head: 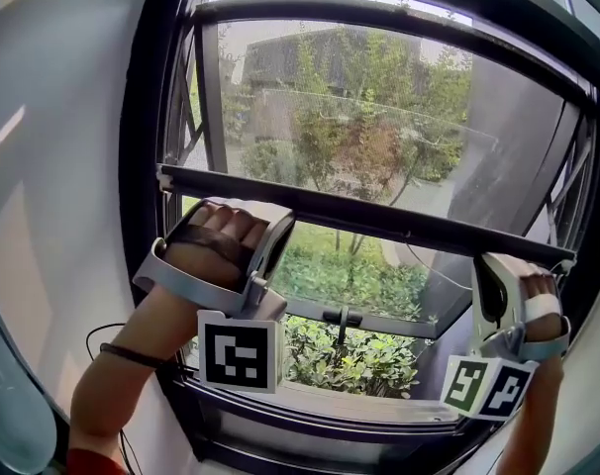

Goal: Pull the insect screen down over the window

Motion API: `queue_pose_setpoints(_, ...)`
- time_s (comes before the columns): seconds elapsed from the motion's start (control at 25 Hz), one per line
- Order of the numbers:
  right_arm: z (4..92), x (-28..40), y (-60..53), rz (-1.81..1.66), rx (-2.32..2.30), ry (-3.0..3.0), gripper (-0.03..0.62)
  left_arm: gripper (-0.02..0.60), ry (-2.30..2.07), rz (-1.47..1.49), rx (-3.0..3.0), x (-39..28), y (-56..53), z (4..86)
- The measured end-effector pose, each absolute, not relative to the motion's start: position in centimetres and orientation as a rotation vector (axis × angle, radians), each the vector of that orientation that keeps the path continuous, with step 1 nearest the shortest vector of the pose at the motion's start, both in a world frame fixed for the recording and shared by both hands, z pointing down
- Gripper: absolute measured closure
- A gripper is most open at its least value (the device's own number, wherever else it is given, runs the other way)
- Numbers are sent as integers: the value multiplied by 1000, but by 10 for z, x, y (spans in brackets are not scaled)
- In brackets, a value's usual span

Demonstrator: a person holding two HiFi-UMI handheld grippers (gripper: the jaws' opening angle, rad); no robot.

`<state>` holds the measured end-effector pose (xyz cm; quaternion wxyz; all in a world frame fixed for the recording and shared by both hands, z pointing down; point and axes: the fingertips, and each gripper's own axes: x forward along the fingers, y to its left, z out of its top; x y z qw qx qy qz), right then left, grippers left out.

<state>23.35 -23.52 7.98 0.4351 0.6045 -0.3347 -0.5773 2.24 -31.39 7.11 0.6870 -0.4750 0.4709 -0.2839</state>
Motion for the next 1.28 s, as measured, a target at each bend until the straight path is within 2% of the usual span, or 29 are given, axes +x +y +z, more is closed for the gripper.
queue_pose_setpoints(0.4,103,231,-237,-1406,1487,-888,565,554,1042,-637,-1122,21,-317,98)
queue_pose_setpoints(0.72,156,235,-235,-1375,1476,-937,565,555,1023,-665,-1140,24,-314,146)
queue_pose_setpoints(1.08,149,234,-235,-1339,1461,-997,565,555,1005,-693,-1201,23,-314,142)
queue_pose_setpoints(1.28,196,235,-235,-1325,1460,-1007,565,555,993,-709,-1213,23,-315,189)
